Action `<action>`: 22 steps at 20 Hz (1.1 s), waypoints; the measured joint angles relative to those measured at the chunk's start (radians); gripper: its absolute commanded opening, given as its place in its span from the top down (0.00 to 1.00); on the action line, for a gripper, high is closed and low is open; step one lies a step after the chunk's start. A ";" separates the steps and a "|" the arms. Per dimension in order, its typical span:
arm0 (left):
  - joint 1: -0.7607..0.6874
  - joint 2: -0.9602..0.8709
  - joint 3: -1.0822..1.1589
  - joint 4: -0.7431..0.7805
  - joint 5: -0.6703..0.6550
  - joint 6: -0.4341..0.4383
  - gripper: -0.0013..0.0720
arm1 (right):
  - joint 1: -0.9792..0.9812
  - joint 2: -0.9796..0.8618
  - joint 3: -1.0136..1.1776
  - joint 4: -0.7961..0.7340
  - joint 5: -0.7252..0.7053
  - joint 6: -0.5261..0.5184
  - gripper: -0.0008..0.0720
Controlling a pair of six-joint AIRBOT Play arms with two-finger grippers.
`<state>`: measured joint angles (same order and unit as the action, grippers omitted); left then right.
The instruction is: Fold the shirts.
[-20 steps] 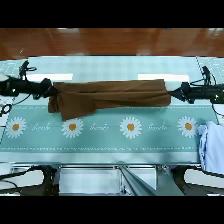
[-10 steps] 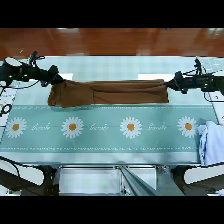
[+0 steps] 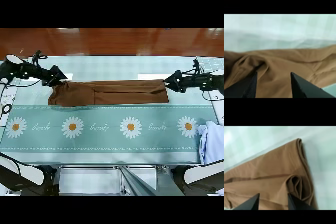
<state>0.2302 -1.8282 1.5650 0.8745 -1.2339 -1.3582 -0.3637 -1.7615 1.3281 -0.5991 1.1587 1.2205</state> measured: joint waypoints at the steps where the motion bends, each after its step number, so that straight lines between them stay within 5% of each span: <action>1: 0.014 0.016 0.010 0.028 -0.041 -0.005 0.29 | -0.025 0.008 0.016 0.003 0.049 -0.001 0.43; 6: 0.092 0.247 -0.072 0.155 -0.101 -0.036 0.29 | -0.183 0.133 0.040 -0.079 0.156 0.005 0.43; 13: 0.040 0.822 -0.655 0.165 0.200 -0.026 0.29 | -0.256 0.220 -0.158 -0.219 0.041 0.011 0.41; 22: -0.048 1.046 -0.916 0.074 0.301 -0.046 0.29 | -0.108 0.006 -0.161 -0.017 -0.032 -0.026 0.41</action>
<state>0.1825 -0.7826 0.6487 0.9482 -0.9333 -1.4040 -0.4717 -1.7554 1.1667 -0.6163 1.1271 1.1942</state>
